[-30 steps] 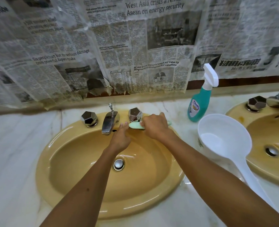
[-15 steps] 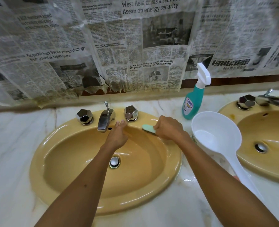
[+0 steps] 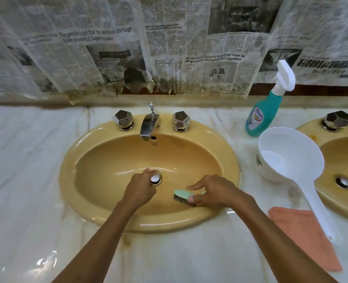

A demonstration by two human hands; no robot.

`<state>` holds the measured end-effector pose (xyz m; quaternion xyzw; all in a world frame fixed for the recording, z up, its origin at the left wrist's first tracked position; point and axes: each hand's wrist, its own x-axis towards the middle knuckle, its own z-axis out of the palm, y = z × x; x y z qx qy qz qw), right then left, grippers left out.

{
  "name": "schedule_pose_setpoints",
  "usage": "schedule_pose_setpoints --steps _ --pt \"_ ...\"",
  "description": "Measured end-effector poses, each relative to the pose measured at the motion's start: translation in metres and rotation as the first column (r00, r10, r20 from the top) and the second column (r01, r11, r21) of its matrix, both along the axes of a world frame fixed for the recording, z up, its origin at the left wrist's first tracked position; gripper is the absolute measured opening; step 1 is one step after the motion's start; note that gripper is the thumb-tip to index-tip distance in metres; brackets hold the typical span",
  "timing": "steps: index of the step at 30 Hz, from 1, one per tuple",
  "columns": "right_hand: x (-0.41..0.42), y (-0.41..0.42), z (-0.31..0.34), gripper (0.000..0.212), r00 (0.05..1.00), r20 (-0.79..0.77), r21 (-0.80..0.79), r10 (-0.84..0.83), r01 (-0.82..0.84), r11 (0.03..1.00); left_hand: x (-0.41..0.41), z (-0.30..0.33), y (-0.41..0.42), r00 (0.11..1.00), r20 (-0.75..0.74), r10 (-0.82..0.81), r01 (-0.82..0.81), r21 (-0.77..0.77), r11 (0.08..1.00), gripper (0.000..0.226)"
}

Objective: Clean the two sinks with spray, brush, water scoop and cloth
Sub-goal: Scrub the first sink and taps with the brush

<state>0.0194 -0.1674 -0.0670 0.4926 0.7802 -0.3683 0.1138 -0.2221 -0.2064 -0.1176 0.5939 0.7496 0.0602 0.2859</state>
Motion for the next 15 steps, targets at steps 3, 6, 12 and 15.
schedule_pose_setpoints --steps 3,6,12,15 --pt "-0.024 0.002 0.002 0.054 0.979 0.053 -0.038 0.196 -0.194 0.98 -0.043 -0.005 -0.038 0.993 -0.092 0.071 -0.071 0.011 0.997 0.064" --pt "-0.056 0.009 0.005 0.04 0.923 0.157 -0.073 0.352 -0.345 0.936 -0.085 0.002 -0.054 0.982 -0.139 0.128 -0.117 0.085 0.989 0.056" --pt "-0.122 -0.021 -0.019 0.025 0.913 0.152 0.018 0.378 -0.385 0.923 -0.132 0.004 -0.068 0.977 -0.112 0.179 -0.168 0.106 0.98 0.038" --pt "-0.137 -0.031 -0.02 0.023 0.965 -0.039 -0.037 0.259 -0.26 0.965 -0.127 0.004 -0.071 0.976 -0.117 0.185 -0.157 0.22 0.963 0.039"
